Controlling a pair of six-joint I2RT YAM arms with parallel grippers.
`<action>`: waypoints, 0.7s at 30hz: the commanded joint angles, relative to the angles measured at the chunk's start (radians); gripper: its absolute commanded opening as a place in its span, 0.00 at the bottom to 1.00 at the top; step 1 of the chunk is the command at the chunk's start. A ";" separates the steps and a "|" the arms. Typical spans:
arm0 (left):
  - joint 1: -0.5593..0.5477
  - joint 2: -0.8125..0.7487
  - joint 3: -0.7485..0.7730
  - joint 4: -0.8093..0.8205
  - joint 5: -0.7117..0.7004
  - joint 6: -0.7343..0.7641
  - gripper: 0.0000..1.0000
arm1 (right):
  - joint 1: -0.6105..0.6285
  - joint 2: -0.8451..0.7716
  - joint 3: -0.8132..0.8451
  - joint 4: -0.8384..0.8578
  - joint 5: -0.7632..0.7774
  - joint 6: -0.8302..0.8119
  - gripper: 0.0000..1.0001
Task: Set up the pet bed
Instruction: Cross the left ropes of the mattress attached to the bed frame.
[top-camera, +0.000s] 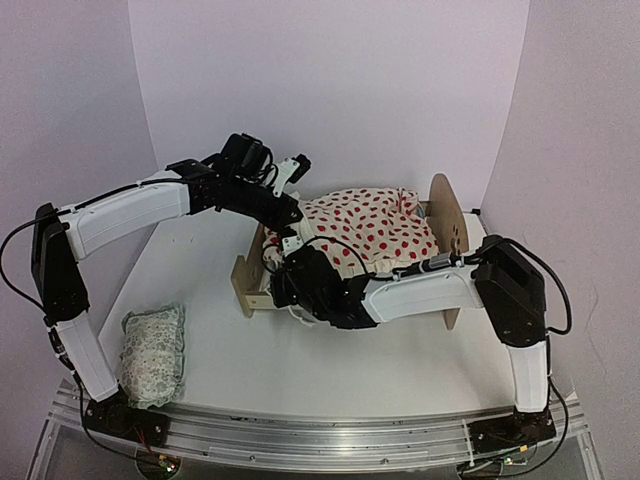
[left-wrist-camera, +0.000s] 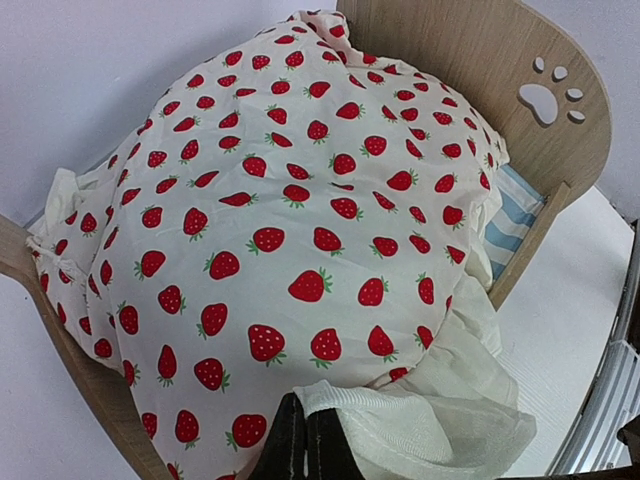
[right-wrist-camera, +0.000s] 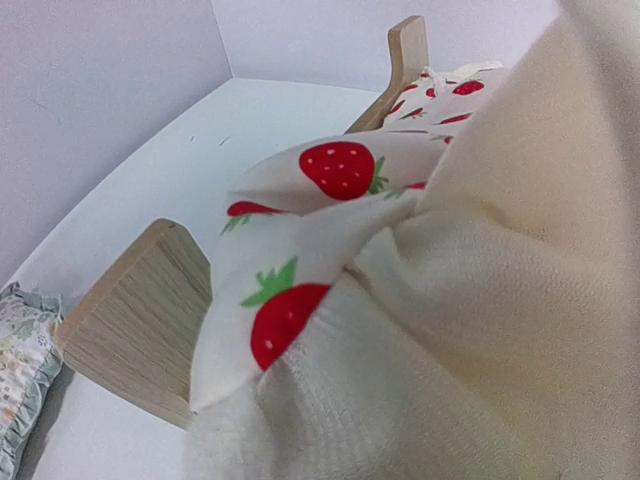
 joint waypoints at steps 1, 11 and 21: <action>0.004 -0.039 0.023 0.015 0.002 0.002 0.00 | -0.003 0.034 0.062 0.090 -0.027 0.041 0.02; 0.004 -0.068 0.029 0.005 -0.018 0.013 0.00 | -0.002 0.095 0.078 0.323 -0.050 0.084 0.00; 0.004 -0.083 0.041 0.011 -0.007 0.018 0.00 | -0.003 0.138 0.112 0.512 -0.049 0.046 0.00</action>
